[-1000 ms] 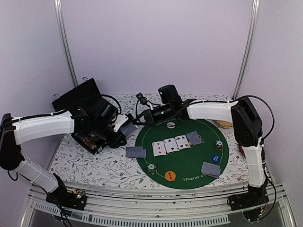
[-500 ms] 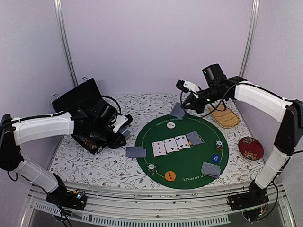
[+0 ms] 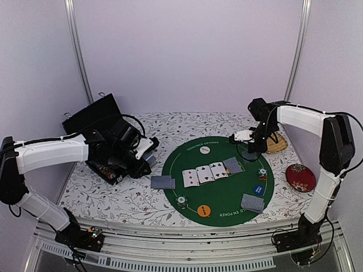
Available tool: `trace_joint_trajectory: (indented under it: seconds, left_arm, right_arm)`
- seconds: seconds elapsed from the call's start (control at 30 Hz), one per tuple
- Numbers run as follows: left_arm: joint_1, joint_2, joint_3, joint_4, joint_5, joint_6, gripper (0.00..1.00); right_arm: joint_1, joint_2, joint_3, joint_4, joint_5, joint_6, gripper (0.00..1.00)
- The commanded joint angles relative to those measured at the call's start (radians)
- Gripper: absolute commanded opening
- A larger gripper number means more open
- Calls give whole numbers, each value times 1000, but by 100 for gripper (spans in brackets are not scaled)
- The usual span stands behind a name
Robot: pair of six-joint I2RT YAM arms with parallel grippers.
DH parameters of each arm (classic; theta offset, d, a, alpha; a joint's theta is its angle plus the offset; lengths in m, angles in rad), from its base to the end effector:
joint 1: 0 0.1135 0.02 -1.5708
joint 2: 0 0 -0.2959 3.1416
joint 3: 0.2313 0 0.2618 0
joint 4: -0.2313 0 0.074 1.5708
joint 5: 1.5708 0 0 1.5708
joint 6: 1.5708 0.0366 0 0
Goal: Distribute texas hold em gaming equipment
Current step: Distribute the poker card in the community card area.
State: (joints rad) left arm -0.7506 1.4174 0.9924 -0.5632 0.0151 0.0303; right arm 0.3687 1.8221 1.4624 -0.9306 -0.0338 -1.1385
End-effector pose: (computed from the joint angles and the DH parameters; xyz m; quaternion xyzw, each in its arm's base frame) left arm 0.2136 -0.1999 0.2632 0.3666 0.8849 -0.1080 0.2662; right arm 0.3576 0.1395 0.2603 -0.6792 0.7204 -0.0370 0.1358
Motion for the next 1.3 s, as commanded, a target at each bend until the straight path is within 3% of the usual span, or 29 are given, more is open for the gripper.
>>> trace_joint_trajectory:
  seconds: [0.0, 0.4, 0.7, 1.0, 1.27]
  left_arm:
    - [-5, -14, -5, 0, -8, 1, 40]
    - [-5, -12, 11, -30, -10, -5, 40]
    - [-6, -3, 18, -35, -22, 3, 40]
    - [-5, -9, 14, -41, -18, -3, 39]
    - [-4, -17, 13, -44, -22, -4, 39]
  right_arm:
    - [-15, 57, 45, -87, 10, -53, 2]
    - [-28, 43, 71, -164, -93, -94, 2]
    - [-18, -56, -20, -116, -111, -121, 2]
    - [-24, 72, 18, -115, -120, -132, 2]
    - [-40, 117, -24, 109, -39, -165, 2]
